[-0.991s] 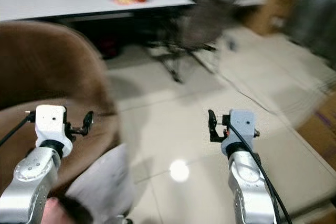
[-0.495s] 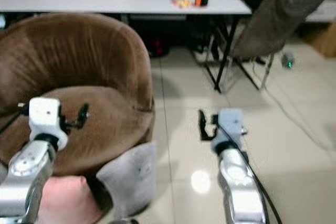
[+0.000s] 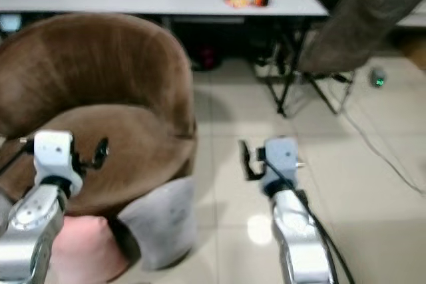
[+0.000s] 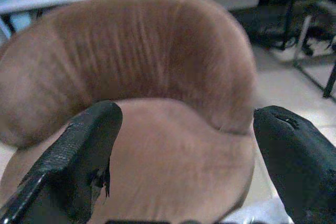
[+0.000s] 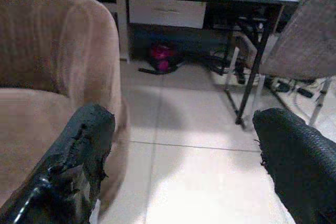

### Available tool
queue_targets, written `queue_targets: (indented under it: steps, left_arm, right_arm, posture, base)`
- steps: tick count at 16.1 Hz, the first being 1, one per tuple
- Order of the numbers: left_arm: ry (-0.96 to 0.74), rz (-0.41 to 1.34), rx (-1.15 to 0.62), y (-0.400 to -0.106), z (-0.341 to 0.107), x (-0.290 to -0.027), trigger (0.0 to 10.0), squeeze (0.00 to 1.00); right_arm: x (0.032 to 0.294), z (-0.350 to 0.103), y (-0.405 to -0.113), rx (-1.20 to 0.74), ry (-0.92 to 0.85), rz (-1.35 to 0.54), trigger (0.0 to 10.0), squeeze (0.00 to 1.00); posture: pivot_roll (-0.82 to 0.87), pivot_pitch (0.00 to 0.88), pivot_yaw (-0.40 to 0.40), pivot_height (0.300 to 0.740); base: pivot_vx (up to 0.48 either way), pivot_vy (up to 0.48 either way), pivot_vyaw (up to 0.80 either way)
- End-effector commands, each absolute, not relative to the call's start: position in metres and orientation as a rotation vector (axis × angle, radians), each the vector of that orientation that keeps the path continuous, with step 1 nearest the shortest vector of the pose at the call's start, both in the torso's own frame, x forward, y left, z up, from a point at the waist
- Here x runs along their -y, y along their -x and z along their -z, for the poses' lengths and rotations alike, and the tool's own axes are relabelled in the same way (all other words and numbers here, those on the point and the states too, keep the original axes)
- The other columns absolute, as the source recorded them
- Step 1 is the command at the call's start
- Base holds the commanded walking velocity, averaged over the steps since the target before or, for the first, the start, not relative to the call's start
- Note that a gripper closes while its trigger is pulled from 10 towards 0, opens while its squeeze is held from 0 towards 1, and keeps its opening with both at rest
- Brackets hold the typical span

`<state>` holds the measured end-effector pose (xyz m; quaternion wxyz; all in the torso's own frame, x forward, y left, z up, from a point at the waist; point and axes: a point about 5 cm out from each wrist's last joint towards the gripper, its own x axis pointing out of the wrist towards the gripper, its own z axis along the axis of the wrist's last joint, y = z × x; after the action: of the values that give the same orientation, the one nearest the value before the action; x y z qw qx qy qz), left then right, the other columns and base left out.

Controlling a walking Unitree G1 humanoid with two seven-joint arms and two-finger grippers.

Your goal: Move the pillow to the sofa from floor

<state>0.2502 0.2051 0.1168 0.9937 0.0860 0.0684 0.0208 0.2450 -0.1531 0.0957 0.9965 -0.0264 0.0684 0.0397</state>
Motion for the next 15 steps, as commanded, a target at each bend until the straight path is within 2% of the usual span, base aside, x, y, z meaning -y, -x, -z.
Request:
queue_targets:
  steps: [1, 7, 8, 11, 12, 13, 15]
  left_arm:
    - [-0.195, -0.021, -0.119, -0.249, -0.117, -0.198, 10.0, 0.0]
    - [-0.211, -0.012, -0.075, -0.249, -0.12, -0.191, 10.0, 0.0]
    - [-0.21, -0.022, -0.083, -0.248, -0.119, -0.192, 10.0, 0.0]
    - [-0.221, -0.023, -0.081, -0.248, -0.118, -0.194, 10.0, 0.0]
    - [-0.221, -0.019, -0.078, -0.247, -0.119, -0.194, 10.0, 0.0]
    - [-0.216, -0.015, -0.077, -0.248, -0.12, -0.195, 10.0, 0.0]
    - [-0.186, 0.004, -0.075, -0.248, -0.12, -0.196, 10.0, 0.0]
  right_arm:
    - [0.16, -0.094, -0.242, -0.152, 0.035, -0.063, 10.0, 0.0]
    - [0.167, -0.096, -0.246, -0.13, 0.012, 0.006, 10.0, 0.0]
    - [0.168, -0.096, -0.247, -0.122, 0.092, 0.004, 10.0, 0.0]
    - [0.169, -0.097, -0.248, -0.106, 0.071, 0.033, 10.0, 0.0]
    - [0.171, -0.098, -0.248, -0.099, 0.11, 0.077, 10.0, 0.0]
    - [0.172, -0.093, -0.249, -0.153, 0.084, 0.09, 10.0, 0.0]
    - [0.167, -0.092, -0.249, -0.143, 0.054, 0.061, 10.0, 0.0]
  posture:
    - [-0.08, 0.0, 0.018, 0.74]
    - [-0.08, 0.0, 0.003, 0.74]
    - [-0.08, 0.0, 0.001, 0.74]
    - [-0.07, 0.0, 0.01, 0.74]
    - [-0.07, 0.0, 0.01, 0.74]
    - [-0.06, 0.0, 0.013, 0.74]
    - [-0.06, 0.0, 0.013, 0.74]
  base:
    - [0.0, 0.0, 0.8]
    - [0.0, 0.0, 0.8]
    - [0.0, 0.0, 0.71]
    - [0.0, 0.0, 0.77]
    - [0.0, 0.0, 0.0]
    - [0.0, 0.0, 0.0]
    - [0.0, 0.0, 0.0]
